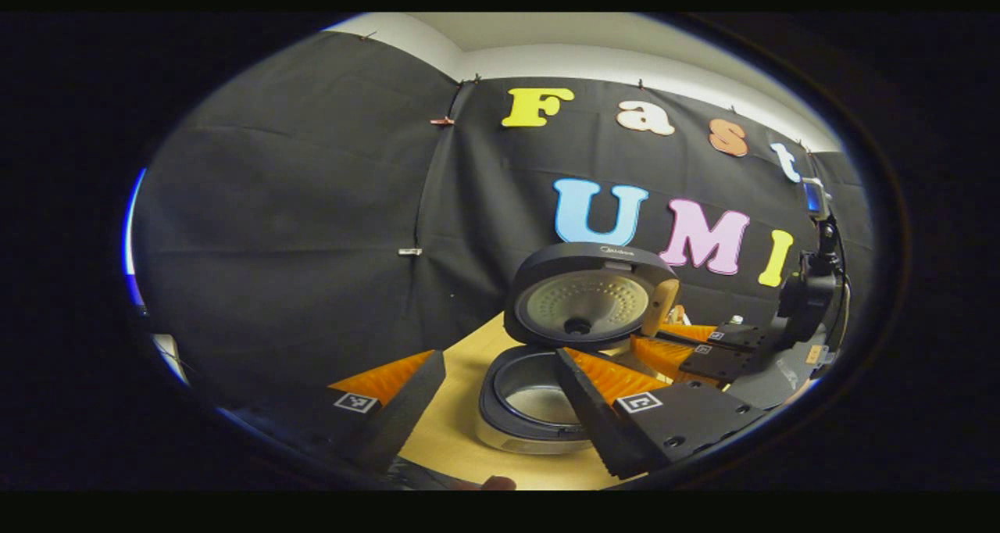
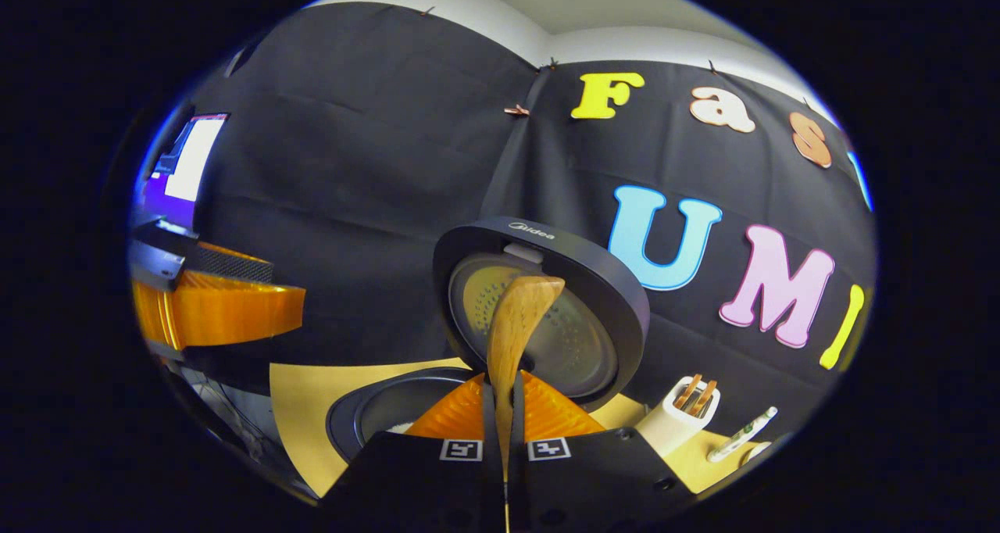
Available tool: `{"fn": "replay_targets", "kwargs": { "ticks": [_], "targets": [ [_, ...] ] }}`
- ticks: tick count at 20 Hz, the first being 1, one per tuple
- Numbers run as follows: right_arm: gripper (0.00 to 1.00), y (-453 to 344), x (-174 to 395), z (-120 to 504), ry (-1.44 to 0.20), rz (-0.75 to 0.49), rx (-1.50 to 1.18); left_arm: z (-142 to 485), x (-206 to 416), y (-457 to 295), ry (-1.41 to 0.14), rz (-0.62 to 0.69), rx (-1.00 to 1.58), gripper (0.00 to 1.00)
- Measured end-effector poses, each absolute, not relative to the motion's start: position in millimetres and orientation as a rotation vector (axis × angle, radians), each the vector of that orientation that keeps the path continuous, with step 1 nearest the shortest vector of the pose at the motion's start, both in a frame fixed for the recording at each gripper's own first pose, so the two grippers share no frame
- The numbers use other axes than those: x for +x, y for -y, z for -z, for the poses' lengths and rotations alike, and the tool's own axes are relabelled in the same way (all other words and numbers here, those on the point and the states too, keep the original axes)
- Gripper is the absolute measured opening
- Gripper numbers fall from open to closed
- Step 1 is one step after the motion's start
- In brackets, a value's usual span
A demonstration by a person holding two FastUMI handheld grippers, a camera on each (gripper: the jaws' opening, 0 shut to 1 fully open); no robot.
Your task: Close the left gripper, press the button to open the rice cooker; take a wooden spoon from the chopstick holder with the right hand, scoop a spoonful of rice and pour it into the rice cooker, then put the wooden spoon back into the chopstick holder.
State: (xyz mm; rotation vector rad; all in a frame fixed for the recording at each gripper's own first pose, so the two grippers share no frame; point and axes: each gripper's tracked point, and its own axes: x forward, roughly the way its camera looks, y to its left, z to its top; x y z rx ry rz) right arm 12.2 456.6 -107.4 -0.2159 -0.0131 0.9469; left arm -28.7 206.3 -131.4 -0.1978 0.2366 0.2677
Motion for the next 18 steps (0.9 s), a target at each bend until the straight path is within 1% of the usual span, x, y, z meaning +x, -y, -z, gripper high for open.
{"fn": "replay_targets", "kwargs": {
  "ticks": [2, 3, 4, 5, 6, 7, 8, 11, 12, 13, 14, 15, 16, 17, 18],
  "targets": [
    [0.06, -454, 10, 106, 0.041, -0.945, -0.248, 131, -30, -204, -0.236, -0.266, -0.195, 0.95],
    [0.06, -453, 10, 106, 0.032, -0.941, -0.235, 130, -30, -203, -0.235, -0.266, -0.195, 0.92],
    [0.06, -452, 11, 107, 0.005, -0.937, -0.204, 130, -30, -203, -0.234, -0.265, -0.195, 0.92],
    [0.06, -453, 13, 108, -0.04, -0.932, -0.158, 129, -32, -202, -0.234, -0.266, -0.196, 0.92],
    [0.1, -451, 14, 110, -0.095, -0.923, -0.103, 128, -32, -202, -0.232, -0.266, -0.196, 0.95],
    [0.06, -449, 15, 111, -0.154, -0.912, -0.037, 126, -34, -202, -0.23, -0.267, -0.195, 0.95],
    [0.06, -448, 17, 111, -0.198, -0.904, 0.021, 126, -35, -201, -0.227, -0.268, -0.192, 0.92],
    [0.06, -437, 27, 99, -0.33, -0.852, 0.244, 123, -41, -198, -0.224, -0.264, -0.184, 0.92],
    [0.06, -432, 29, 95, -0.359, -0.834, 0.309, 121, -43, -195, -0.221, -0.261, -0.181, 0.92],
    [0.07, -424, 33, 91, -0.382, -0.814, 0.363, 118, -44, -193, -0.218, -0.257, -0.178, 0.95],
    [0.07, -416, 36, 88, -0.399, -0.792, 0.409, 117, -46, -191, -0.216, -0.254, -0.173, 0.95],
    [0.06, -409, 38, 84, -0.415, -0.772, 0.461, 114, -47, -189, -0.213, -0.251, -0.168, 0.92],
    [0.06, -401, 41, 79, -0.432, -0.752, 0.523, 112, -48, -185, -0.21, -0.245, -0.166, 0.95],
    [0.07, -394, 43, 76, -0.456, -0.728, 0.577, 110, -49, -181, -0.208, -0.241, -0.164, 0.95],
    [0.06, -384, 46, 75, -0.475, -0.699, 0.618, 108, -49, -177, -0.206, -0.235, -0.162, 0.92]
  ]
}}
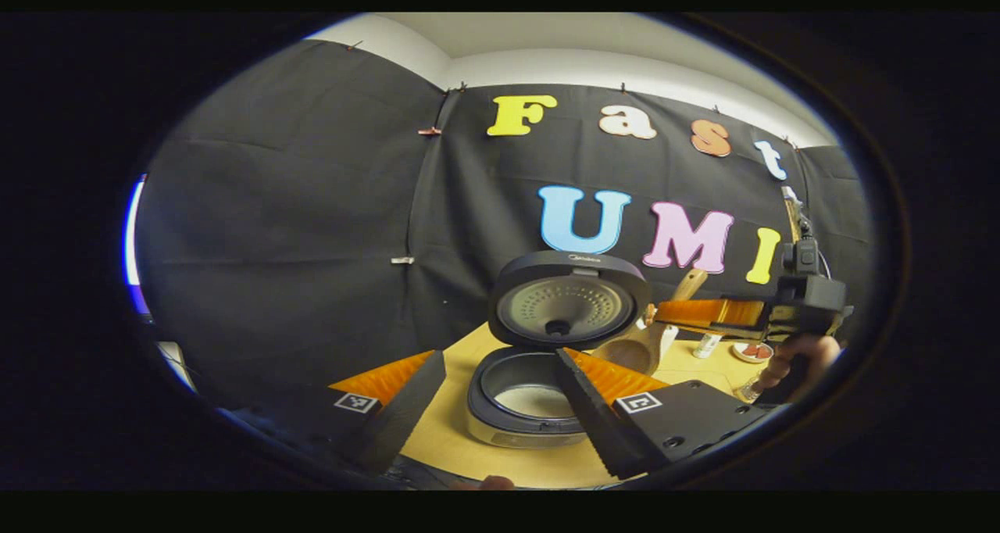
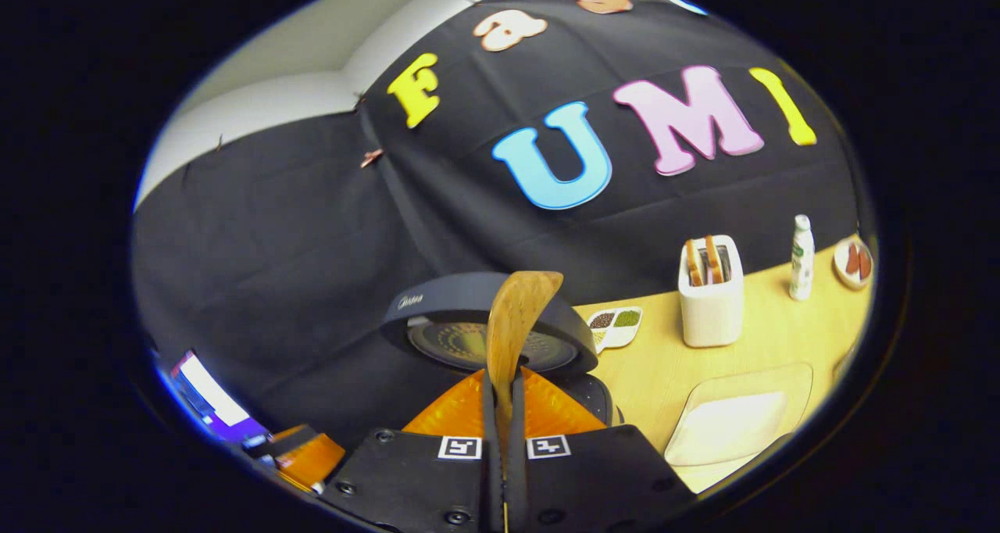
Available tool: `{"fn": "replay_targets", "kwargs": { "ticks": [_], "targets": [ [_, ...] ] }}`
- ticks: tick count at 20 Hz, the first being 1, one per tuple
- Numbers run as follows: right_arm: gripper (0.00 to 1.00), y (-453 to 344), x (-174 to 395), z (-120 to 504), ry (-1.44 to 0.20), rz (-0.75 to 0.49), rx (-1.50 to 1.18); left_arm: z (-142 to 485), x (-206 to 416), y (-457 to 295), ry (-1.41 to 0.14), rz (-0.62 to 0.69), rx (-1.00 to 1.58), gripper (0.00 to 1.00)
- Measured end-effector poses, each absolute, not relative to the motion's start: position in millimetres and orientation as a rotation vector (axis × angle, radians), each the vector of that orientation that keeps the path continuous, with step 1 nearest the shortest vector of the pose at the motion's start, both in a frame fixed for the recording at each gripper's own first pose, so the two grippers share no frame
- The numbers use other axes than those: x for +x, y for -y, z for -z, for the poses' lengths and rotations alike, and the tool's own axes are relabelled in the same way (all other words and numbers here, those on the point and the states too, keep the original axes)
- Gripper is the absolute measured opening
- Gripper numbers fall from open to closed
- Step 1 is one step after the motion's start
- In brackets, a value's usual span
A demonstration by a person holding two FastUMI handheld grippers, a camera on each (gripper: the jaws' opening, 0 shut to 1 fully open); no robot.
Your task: Close the left gripper, press the button to open the rice cooker; take a wooden spoon from the chopstick holder with the right hand, scoop a spoonful of rice and pour it into the rice cooker, then put the wooden spoon back into the chopstick holder.
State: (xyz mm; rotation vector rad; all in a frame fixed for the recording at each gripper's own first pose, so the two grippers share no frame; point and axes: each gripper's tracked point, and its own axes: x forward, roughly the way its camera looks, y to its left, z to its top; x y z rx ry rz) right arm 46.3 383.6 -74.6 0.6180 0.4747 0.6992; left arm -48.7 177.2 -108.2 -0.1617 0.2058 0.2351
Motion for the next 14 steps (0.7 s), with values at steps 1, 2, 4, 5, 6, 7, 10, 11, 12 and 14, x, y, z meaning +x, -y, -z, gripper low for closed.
{"fn": "replay_targets", "kwargs": {
  "ticks": [1, 2, 4, 5, 6, 7, 10, 11, 12, 14],
  "targets": [
    [0.07, -372, 49, 70, -0.481, -0.674, 0.648, 106, -49, -173, -0.203, -0.23, -0.158, 0.95],
    [0.07, -360, 52, 64, -0.477, -0.656, 0.669, 105, -48, -168, -0.201, -0.221, -0.156, 0.95],
    [0.07, -329, 53, 53, -0.446, -0.616, 0.685, 101, -45, -158, -0.197, -0.202, -0.157, 0.92],
    [0.06, -312, 56, 48, -0.428, -0.597, 0.685, 99, -44, -152, -0.194, -0.192, -0.16, 0.92],
    [0.06, -294, 59, 43, -0.404, -0.579, 0.681, 97, -42, -147, -0.192, -0.18, -0.162, 0.92],
    [0.06, -276, 63, 39, -0.379, -0.558, 0.67, 96, -39, -141, -0.19, -0.17, -0.161, 0.92],
    [0.06, -218, 76, 34, -0.32, -0.468, 0.685, 94, -30, -125, -0.189, -0.137, -0.15, 0.92],
    [0.06, -200, 81, 34, -0.308, -0.442, 0.695, 93, -28, -120, -0.19, -0.126, -0.149, 0.92],
    [0.06, -181, 85, 36, -0.299, -0.415, 0.694, 92, -26, -116, -0.191, -0.119, -0.146, 0.92],
    [0.06, -140, 94, 44, -0.279, -0.35, 0.674, 90, -20, -109, -0.19, -0.109, -0.142, 0.95]
  ]
}}
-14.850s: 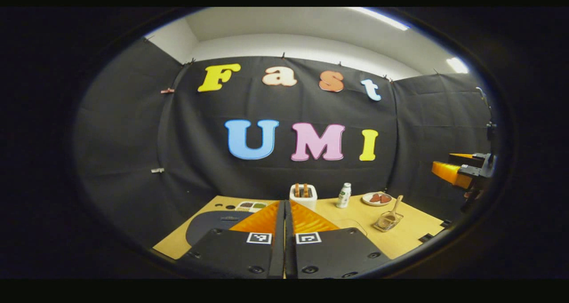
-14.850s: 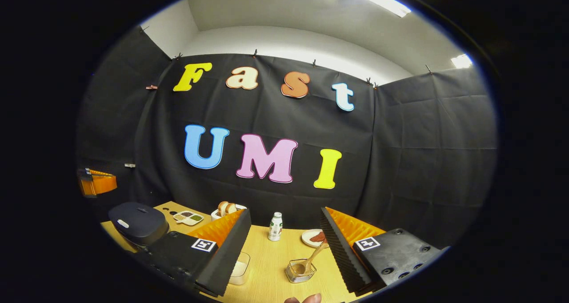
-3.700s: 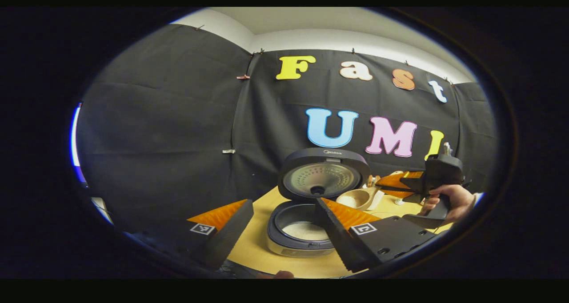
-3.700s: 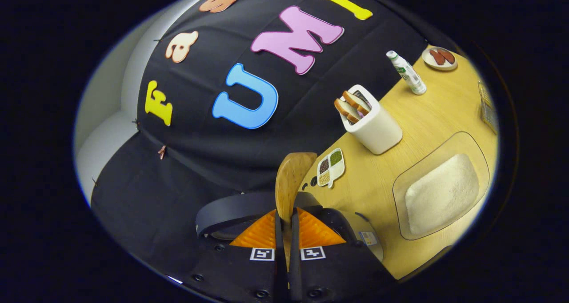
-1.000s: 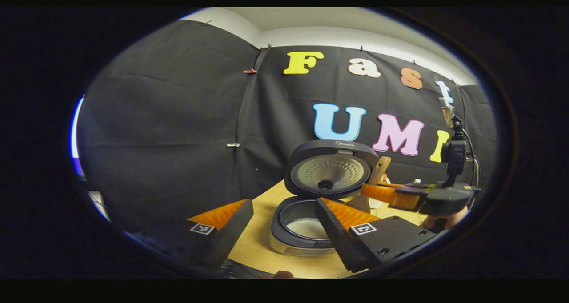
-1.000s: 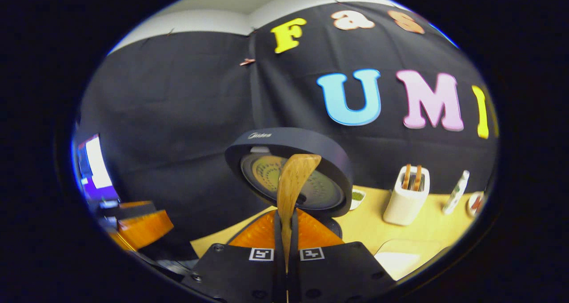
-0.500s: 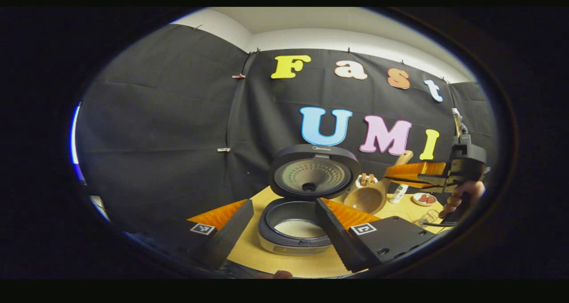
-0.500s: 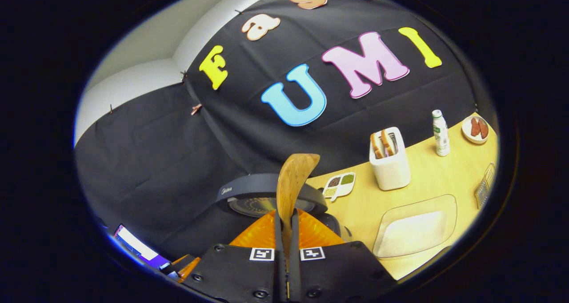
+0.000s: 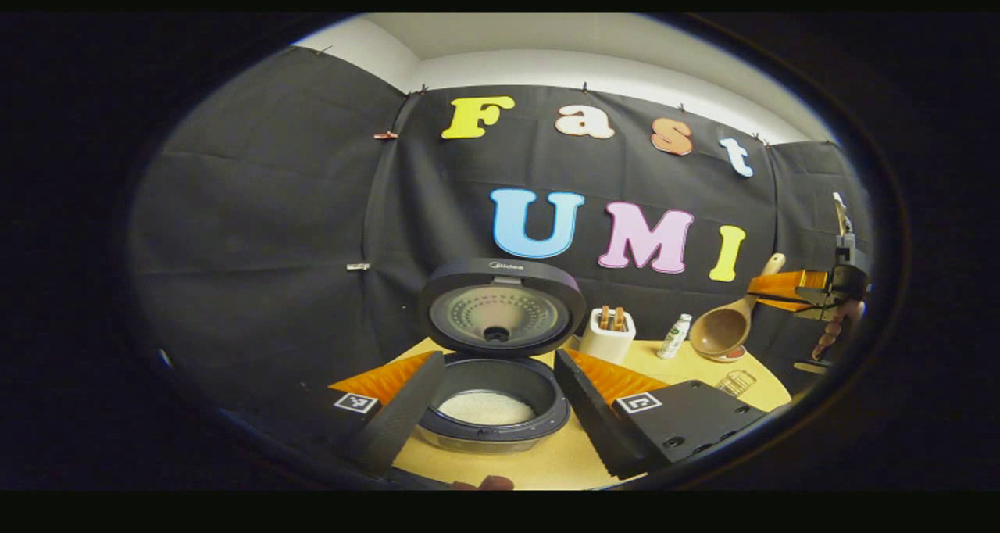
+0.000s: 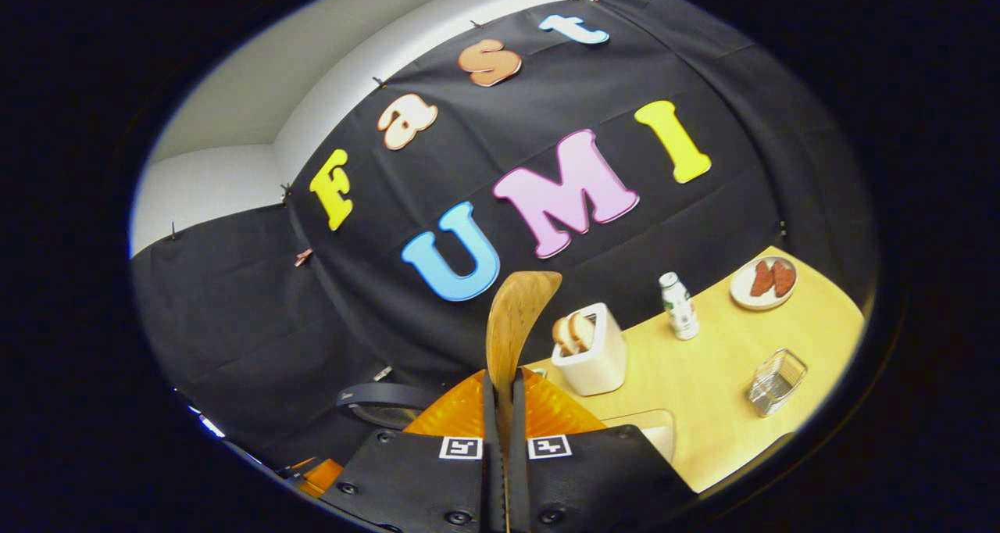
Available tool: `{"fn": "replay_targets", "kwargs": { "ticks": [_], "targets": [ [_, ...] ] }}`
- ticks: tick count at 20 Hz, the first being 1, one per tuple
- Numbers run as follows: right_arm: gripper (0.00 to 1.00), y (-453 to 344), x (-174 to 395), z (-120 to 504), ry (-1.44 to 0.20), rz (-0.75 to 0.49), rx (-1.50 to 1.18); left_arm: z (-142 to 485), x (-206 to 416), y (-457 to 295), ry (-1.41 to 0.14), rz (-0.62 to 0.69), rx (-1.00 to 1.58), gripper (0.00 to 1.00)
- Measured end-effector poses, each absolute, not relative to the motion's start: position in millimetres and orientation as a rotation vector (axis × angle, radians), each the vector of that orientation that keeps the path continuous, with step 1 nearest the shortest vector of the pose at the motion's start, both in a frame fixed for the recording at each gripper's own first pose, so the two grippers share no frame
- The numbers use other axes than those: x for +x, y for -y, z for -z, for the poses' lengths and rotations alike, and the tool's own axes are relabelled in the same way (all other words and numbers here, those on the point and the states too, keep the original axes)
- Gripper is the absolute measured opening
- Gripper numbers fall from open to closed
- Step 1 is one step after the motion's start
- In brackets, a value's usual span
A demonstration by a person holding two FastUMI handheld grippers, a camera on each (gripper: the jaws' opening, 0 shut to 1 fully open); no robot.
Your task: Close the left gripper, press the button to open the rice cooker; take a wooden spoon from the chopstick holder with the right hand, scoop a spoonful of rice and pour it into the rice cooker, then put the wooden spoon back into the chopstick holder.
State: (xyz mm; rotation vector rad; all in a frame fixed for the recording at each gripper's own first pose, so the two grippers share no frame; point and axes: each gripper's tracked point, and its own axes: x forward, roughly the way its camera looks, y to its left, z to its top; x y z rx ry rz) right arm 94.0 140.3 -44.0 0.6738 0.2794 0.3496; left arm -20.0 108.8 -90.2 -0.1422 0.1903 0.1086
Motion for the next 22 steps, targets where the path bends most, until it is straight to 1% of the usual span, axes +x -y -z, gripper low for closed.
{"fn": "replay_targets", "kwargs": {
  "ticks": [2, 3, 7, 12, 13, 14, 16, 17, 18, 19, 20, 21, 22],
  "targets": [
    [0.06, -103, 101, 54, -0.261, -0.289, 0.645, 89, -15, -102, -0.189, -0.103, -0.142, 0.95],
    [0.06, -80, 93, 60, -0.258, -0.256, 0.629, 88, -13, -98, -0.191, -0.1, -0.142, 0.95],
    [0.06, -6, 107, 94, -0.259, -0.133, 0.539, 85, -6, -81, -0.194, -0.094, -0.125, 0.95],
    [0.06, 57, 127, 148, -0.314, -0.054, 0.439, 82, 3, -57, -0.207, -0.102, -0.121, 0.95],
    [0.06, 67, 132, 161, -0.328, -0.043, 0.425, 80, 5, -53, -0.21, -0.109, -0.12, 0.95],
    [0.06, 76, 137, 173, -0.341, -0.033, 0.412, 80, 6, -50, -0.212, -0.114, -0.117, 0.92],
    [0.07, 87, 147, 197, -0.375, -0.03, 0.402, 77, 9, -41, -0.213, -0.122, -0.103, 0.92],
    [0.07, 89, 152, 210, -0.397, -0.035, 0.401, 77, 10, -37, -0.216, -0.127, -0.096, 0.92],
    [0.06, 90, 157, 221, -0.413, -0.044, 0.398, 76, 11, -33, -0.22, -0.13, -0.09, 0.95],
    [0.07, 92, 162, 231, -0.427, -0.051, 0.393, 75, 12, -29, -0.222, -0.136, -0.084, 0.92],
    [0.07, 92, 166, 243, -0.444, -0.061, 0.386, 74, 13, -26, -0.224, -0.14, -0.078, 0.92],
    [0.07, 91, 170, 251, -0.456, -0.074, 0.382, 72, 12, -23, -0.226, -0.147, -0.073, 0.95],
    [0.07, 89, 173, 260, -0.469, -0.085, 0.382, 72, 13, -21, -0.23, -0.156, -0.067, 0.95]
  ]
}}
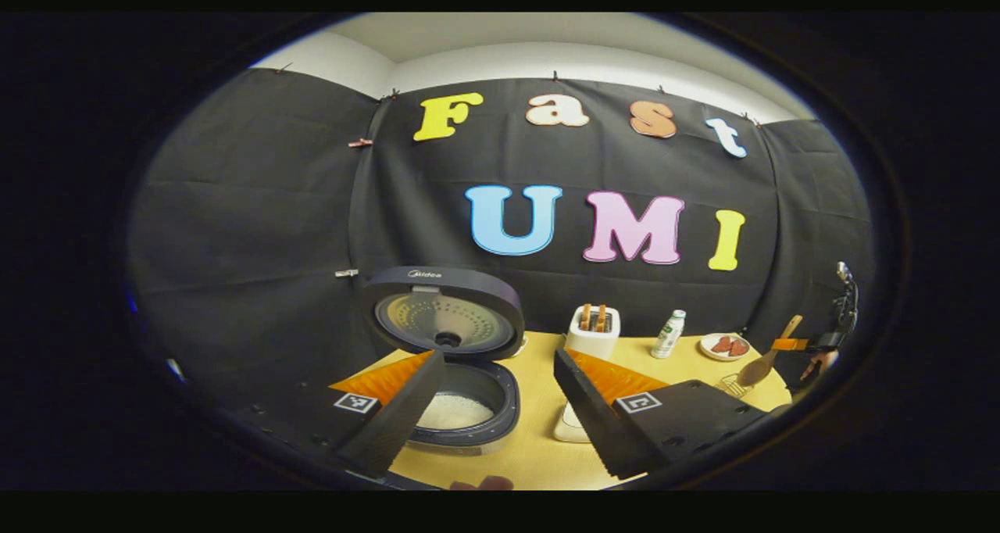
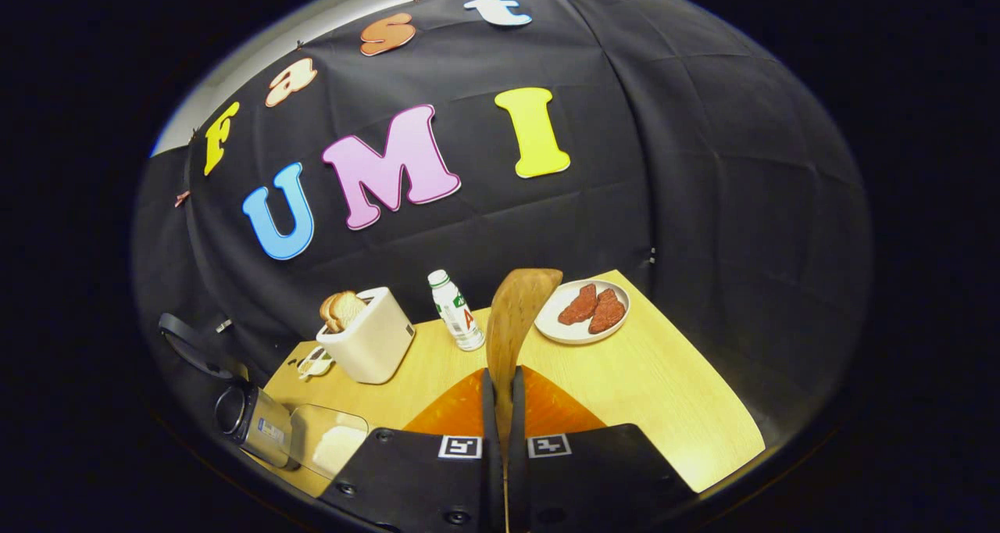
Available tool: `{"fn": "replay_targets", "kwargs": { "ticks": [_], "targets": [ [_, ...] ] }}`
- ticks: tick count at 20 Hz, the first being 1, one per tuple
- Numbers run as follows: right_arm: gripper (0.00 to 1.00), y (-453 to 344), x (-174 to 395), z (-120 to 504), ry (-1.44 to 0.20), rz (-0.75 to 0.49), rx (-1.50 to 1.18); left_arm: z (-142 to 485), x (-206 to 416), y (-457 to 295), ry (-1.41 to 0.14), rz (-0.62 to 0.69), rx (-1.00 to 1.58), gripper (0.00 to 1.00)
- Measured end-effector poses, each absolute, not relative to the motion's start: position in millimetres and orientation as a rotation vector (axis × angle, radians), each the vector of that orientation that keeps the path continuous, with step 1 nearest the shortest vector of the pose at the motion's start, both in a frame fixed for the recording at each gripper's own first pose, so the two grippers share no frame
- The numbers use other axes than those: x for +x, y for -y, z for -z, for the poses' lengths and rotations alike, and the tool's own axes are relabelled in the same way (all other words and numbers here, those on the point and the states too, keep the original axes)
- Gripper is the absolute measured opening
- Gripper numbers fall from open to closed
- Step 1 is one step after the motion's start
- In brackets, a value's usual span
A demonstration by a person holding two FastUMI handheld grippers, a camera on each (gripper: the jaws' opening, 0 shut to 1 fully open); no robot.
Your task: Close the left gripper, press the button to open the rice cooker; take a wooden spoon from the chopstick holder with the right hand, scoop a spoonful of rice and pour it into the rice cooker, then put the wooden spoon back into the chopstick holder.
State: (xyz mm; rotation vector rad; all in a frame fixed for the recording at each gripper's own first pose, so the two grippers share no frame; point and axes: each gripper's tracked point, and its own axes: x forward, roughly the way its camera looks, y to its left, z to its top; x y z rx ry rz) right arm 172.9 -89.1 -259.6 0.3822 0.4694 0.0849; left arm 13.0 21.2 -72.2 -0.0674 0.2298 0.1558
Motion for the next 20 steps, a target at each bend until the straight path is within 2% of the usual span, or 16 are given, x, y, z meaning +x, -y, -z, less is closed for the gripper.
{"fn": "replay_targets", "kwargs": {
  "ticks": [7, 14, 17, 18, 19, 20],
  "targets": [
    [0.07, 72, 184, 315, -0.581, -0.147, 0.393, 71, 10, -10, -0.257, -0.204, -0.056, 0.95],
    [0.08, 60, 194, 337, -0.654, -0.154, 0.432, 74, 14, -7, -0.275, -0.213, -0.063, 0.95],
    [0.14, 66, 187, 340, -0.664, -0.146, 0.502, 72, 17, -6, -0.274, -0.205, -0.059, 0.95],
    [0.19, 70, 188, 340, -0.663, -0.127, 0.508, 71, 18, -6, -0.271, -0.2, -0.059, 0.95],
    [0.3, 74, 185, 337, -0.662, -0.114, 0.511, 70, 18, -6, -0.27, -0.197, -0.06, 0.95],
    [0.37, 75, 185, 335, -0.661, -0.104, 0.512, 71, 20, -6, -0.268, -0.193, -0.061, 0.95]
  ]
}}
